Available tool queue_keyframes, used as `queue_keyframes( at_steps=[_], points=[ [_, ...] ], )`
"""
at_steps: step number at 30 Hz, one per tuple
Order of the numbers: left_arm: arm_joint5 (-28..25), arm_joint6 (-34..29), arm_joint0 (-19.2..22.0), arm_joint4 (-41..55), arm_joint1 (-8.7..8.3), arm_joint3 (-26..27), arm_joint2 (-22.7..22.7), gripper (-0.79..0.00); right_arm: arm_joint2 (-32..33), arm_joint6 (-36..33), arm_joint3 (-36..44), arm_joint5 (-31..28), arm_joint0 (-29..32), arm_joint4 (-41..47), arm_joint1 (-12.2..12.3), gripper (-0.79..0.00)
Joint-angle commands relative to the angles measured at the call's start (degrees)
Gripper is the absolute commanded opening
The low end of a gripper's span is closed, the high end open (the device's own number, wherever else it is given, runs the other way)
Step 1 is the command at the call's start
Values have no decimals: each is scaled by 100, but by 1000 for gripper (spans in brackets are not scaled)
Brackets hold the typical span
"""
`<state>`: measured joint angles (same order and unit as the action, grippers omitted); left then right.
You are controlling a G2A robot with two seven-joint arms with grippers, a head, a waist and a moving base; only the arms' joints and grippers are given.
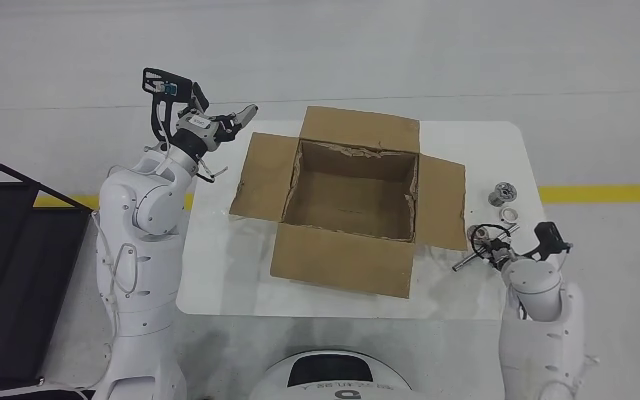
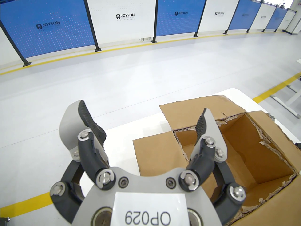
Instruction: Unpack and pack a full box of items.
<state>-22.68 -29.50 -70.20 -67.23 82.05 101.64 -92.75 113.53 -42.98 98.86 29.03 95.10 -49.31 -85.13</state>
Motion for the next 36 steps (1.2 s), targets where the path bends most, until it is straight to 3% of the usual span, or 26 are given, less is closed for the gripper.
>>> queue_keyframes(
  at_steps=[1, 3, 4, 5, 6, 7, 13, 16, 21, 32, 34, 36],
  points=[
    [0, 0, 1, 5, 0, 0, -4, 0, -5, 41, 42, 13, 26, 24, 5, -468],
    [0, 0, 1, 5, 0, 0, -4, 0, 13, 139, 123, 36, 85, 102, 3, -459],
    [0, 0, 1, 5, 0, 0, -4, 0, 31, 213, 199, 26, 134, 185, -2, -416],
    [0, 0, 1, 5, 0, 0, -4, 0, 55, 296, 287, -20, 209, 310, -10, -314],
    [0, 0, 1, 5, 0, 0, -4, 0, 85, 395, 425, -130, 302, 483, -20, -62],
    [0, 0, 1, 5, 0, 0, -4, 0, 115, 502, 544, -269, 412, 687, -34, 0],
    [0, 0, 1, 5, 0, 0, -4, 0, 141, 1688, 1185, -1333, 1078, 1784, -142, 0],
    [0, 0, 1, 5, 0, 0, -4, 0, 67, 2313, 1621, -2130, 1554, 2136, -197, 0],
    [0, 0, 1, 5, 0, 0, -4, 0, -150, 2458, 2164, -2772, 2029, 1986, -205, 0],
    [0, 0, 1, 5, 0, 0, -4, 0, -157, 2421, 2176, -2819, 2042, 1976, -201, 0],
    [0, 0, 1, 5, 0, 0, -4, 0, -389, 2328, 1990, -2783, 1792, 2124, -200, 0],
    [0, 0, 1, 5, 0, 0, -4, 0, -589, 2456, 2183, -2815, 1594, 1687, -182, 0]
  ],
)
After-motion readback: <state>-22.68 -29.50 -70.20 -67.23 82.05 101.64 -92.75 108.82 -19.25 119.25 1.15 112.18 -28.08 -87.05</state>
